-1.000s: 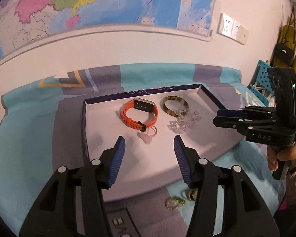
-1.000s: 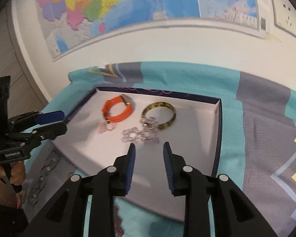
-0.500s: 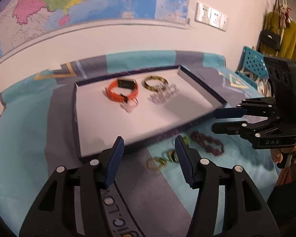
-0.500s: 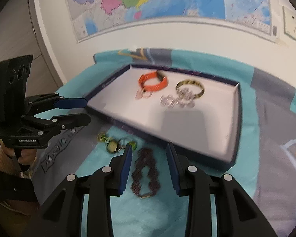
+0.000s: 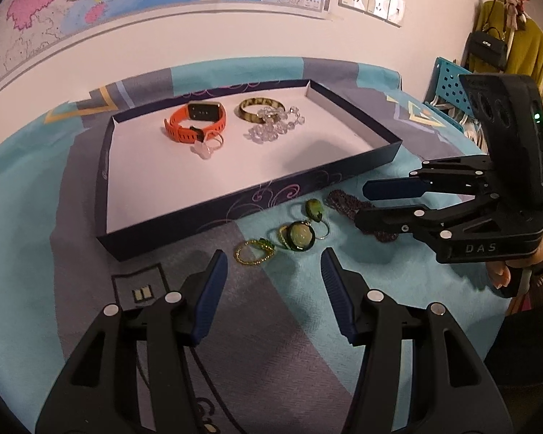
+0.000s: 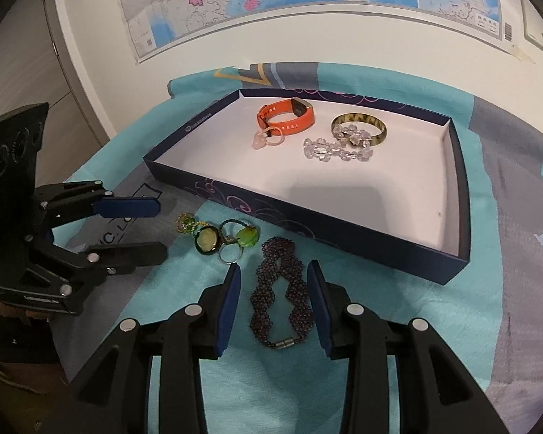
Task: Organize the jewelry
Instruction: 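Withdraw both grippers from the box toward the remaining jewelry, then grasp a green pendant ring with the left gripper while the right gripper grasps the dark beaded necklace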
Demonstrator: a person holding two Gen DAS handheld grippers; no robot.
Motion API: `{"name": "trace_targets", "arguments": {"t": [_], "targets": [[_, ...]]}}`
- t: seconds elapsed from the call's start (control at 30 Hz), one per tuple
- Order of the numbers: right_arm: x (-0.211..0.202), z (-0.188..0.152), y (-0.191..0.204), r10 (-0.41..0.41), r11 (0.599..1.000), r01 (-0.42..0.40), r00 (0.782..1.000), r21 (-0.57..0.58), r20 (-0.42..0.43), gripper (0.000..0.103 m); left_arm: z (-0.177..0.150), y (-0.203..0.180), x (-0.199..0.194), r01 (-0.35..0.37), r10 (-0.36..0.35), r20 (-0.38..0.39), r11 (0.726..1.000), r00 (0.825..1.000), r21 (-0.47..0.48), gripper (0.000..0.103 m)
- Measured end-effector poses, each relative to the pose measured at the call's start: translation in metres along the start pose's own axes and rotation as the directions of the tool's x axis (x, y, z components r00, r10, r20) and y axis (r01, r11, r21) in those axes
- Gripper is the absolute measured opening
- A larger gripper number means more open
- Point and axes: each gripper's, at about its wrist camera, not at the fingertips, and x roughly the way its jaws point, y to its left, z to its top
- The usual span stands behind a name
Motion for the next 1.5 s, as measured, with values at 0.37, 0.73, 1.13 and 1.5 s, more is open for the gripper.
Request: {"name": "trace_targets", "arguments": {"t": [0.37, 0.73, 1.13, 1.5], "targets": [[0.002, -0.001, 0.001, -0.006, 1.0, 0.006, 1.0, 0.006, 0.0, 0.04, 0.007, -0.005, 0.002, 0.01, -0.01, 0.006, 1.0, 1.0, 0.009, 0.044], [0.001, -0.002, 0.0, 0.003, 1.0, -0.003, 1.0, 0.008, -0.001, 0.04, 0.018, -0.023, 0.017, 0.04, -0.041, 0.008, 0.994, 0.999, 0.104, 0.023], [0.001, -0.003, -0.002, 0.01, 1.0, -0.01, 1.0, 0.021, 0.001, 0.042, 0.019, -0.021, 0.033, 0.013, -0.007, -0.048, 0.993, 0.999, 0.114, 0.023], [0.002, -0.004, 0.001, -0.015, 1.0, 0.015, 1.0, -0.006, -0.01, 0.042, 0.016, -0.02, 0.002, 0.015, -0.017, 0.032, 0.996, 0.999, 0.082, 0.023]]}}
